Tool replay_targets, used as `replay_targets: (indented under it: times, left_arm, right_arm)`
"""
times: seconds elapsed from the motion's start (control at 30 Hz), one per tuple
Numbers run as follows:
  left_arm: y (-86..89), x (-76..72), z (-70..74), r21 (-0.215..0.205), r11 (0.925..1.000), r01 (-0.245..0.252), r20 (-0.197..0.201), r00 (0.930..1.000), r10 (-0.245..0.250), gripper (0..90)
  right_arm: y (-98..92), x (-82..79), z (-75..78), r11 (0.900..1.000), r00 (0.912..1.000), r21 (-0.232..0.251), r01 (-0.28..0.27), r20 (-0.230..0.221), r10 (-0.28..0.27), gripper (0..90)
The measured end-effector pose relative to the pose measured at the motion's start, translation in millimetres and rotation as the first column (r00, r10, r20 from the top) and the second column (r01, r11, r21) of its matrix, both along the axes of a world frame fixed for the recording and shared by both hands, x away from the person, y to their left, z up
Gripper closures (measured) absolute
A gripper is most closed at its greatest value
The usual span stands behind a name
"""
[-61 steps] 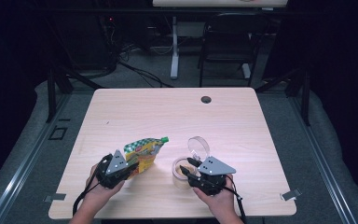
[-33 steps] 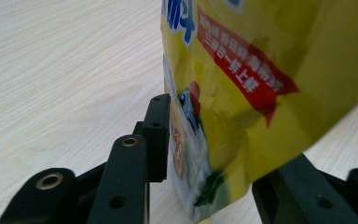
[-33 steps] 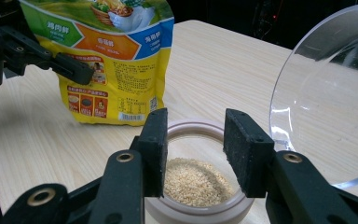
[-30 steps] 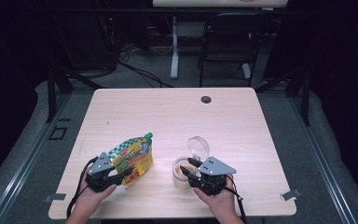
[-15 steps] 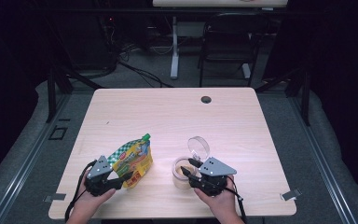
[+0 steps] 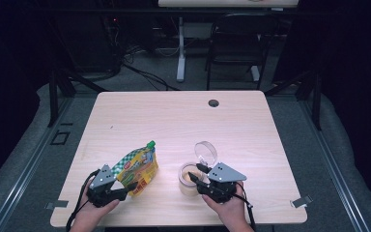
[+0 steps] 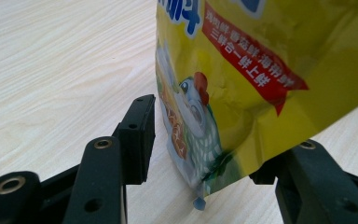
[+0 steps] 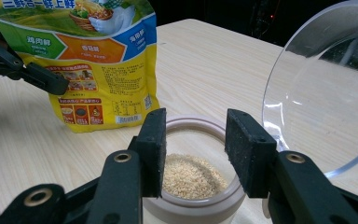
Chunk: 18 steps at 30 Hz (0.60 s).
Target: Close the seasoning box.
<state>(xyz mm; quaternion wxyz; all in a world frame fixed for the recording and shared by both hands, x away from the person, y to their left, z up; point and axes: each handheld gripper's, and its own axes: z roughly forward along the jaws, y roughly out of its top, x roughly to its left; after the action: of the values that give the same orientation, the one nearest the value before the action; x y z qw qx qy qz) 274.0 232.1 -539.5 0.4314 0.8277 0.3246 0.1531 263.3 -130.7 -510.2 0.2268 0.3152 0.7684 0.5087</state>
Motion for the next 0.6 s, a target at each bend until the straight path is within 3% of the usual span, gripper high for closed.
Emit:
replay_targets:
  times: [0.47, 0.6]
  left_arm:
    - [-1.9, -1.0, -2.6, 0.002, 1.0000, 0.000, -0.009, 1.0000, 0.000, 50.0]
    - [-1.6, -4.6, -2.8, 0.005, 1.0000, -0.004, -0.005, 1.0000, 0.004, 47.2]
  right_arm:
    - [-3.7, 0.3, 0.9, 1.000, 1.0000, 0.007, 0.005, -0.004, -0.005, 56.4]
    - [-6.2, 0.6, 2.6, 1.000, 1.0000, 0.030, 0.006, -0.005, -0.006, 55.7]
